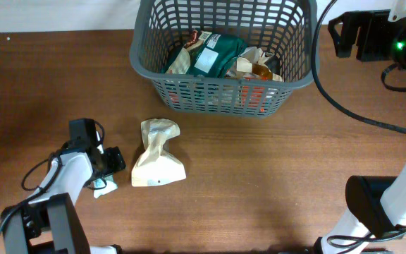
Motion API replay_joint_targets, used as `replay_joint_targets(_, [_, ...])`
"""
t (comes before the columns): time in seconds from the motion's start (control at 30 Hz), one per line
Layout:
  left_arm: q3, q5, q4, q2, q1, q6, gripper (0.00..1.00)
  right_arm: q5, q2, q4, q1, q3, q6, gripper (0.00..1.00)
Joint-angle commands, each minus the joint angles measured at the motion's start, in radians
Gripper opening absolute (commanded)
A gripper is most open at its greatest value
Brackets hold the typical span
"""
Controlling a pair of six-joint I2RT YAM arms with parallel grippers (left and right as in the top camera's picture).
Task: Pack container
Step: 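Lift the tissue pack with the left gripper toward the basket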
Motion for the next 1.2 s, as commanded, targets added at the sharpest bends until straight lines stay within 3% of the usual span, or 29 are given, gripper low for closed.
replay_joint_targets(0.0, [-0.025, 0.039, 0.008, 0.076, 0.005, -0.011, 0.82, -0.002, -0.001, -0.006, 0.006, -0.003, 0.008, 0.99])
replay_joint_targets(0.07, [-0.025, 0.039, 0.01, 0.098, 0.005, -0.011, 0.75, -0.002, -0.001, -0.006, 0.005, -0.003, 0.009, 0.99])
replay_joint_targets(0.1, [-0.025, 0.039, 0.01, 0.103, 0.005, -0.011, 0.65, -0.002, -0.001, -0.006, 0.006, -0.003, 0.009, 0.99])
replay_joint_targets(0.13, [-0.025, 0.039, 0.009, 0.104, 0.005, -0.011, 0.42, -0.002, -0.001, -0.006, 0.006, -0.003, 0.009, 0.99])
replay_joint_targets(0.23, [-0.025, 0.043, 0.013, 0.104, 0.005, -0.011, 0.02, -0.008, -0.001, -0.006, 0.006, -0.003, 0.014, 0.99])
replay_joint_targets(0.63, [0.047, 0.115, 0.011, 0.081, 0.005, -0.01, 0.01, -0.013, -0.001, -0.006, 0.006, -0.003, 0.016, 0.99])
replay_joint_targets(1.03, [0.632, 0.134, -0.14, -0.102, 0.005, 0.022, 0.02, -0.013, 0.0, -0.006, 0.006, -0.003, 0.016, 0.99])
replay_joint_targets(1.17, [0.789, 0.274, -0.084, -0.124, 0.005, 0.084, 0.02, -0.013, 0.0, -0.006, 0.006, -0.003, 0.016, 0.99])
